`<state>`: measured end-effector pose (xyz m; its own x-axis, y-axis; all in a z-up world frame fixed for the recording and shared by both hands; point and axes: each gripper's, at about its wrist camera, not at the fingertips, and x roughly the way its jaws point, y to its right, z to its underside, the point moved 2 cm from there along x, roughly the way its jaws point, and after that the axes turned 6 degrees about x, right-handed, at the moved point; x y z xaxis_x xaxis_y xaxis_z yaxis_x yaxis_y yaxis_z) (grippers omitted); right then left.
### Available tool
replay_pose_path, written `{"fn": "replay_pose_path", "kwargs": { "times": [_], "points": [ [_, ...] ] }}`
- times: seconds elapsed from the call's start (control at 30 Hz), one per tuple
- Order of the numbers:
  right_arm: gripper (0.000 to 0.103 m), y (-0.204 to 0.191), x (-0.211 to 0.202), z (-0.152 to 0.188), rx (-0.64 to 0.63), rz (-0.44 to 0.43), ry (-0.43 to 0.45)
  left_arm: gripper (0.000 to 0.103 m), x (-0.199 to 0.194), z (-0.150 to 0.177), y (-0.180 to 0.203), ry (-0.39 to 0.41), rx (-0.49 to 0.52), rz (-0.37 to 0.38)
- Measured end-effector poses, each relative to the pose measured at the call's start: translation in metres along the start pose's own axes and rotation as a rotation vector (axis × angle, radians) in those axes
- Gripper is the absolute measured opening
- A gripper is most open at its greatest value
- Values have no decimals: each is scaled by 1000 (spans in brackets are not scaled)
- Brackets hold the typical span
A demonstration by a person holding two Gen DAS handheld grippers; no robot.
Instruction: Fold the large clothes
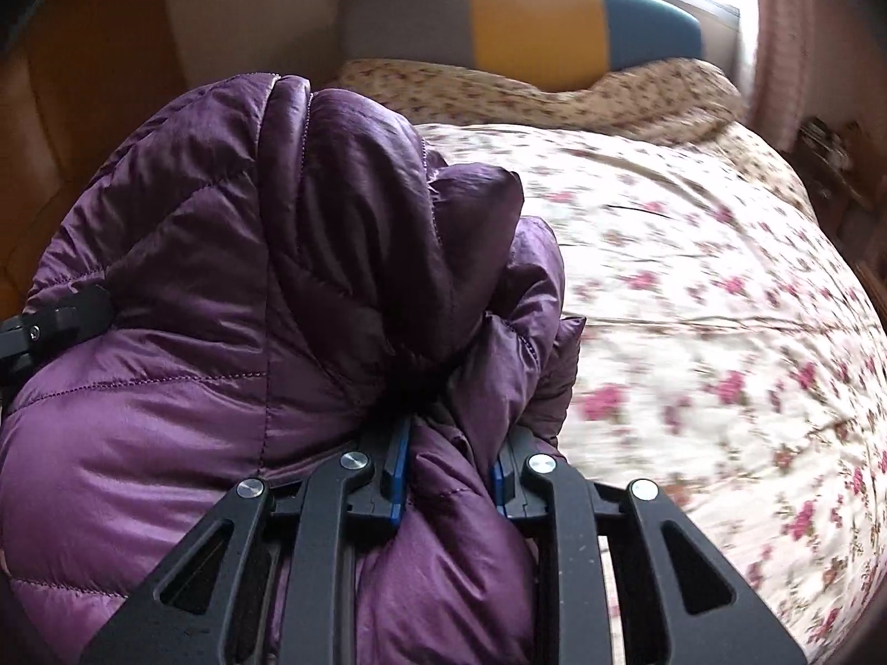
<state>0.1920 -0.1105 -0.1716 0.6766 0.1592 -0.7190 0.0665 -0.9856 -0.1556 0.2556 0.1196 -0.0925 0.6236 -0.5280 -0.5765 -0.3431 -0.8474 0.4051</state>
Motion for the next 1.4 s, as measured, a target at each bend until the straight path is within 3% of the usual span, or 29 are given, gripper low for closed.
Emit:
{"fn": "replay_pose_path", "kwargs": {
  "times": [0.17,0.33,0.5,0.73,1.03,1.1,1.4],
  "points": [
    [20,-49,5,10,-52,9,1,53,-31,20,-40,17,-64,-52],
    [22,-68,13,18,-87,35,19,62,-34,42,-62,-3,-128,-114],
    [24,-61,32,22,-86,37,27,76,-24,49,-64,-4,-144,-220],
    [24,-53,39,27,-84,9,55,77,-11,56,-58,20,-141,-319],
    [41,-48,13,17,-58,7,47,77,-27,53,-51,24,-137,-374],
    [49,-46,5,14,-56,15,55,81,-30,52,-50,26,-134,-392],
    [49,-56,-29,1,-48,41,107,84,-51,43,-42,75,-65,-475]
  ]
}}
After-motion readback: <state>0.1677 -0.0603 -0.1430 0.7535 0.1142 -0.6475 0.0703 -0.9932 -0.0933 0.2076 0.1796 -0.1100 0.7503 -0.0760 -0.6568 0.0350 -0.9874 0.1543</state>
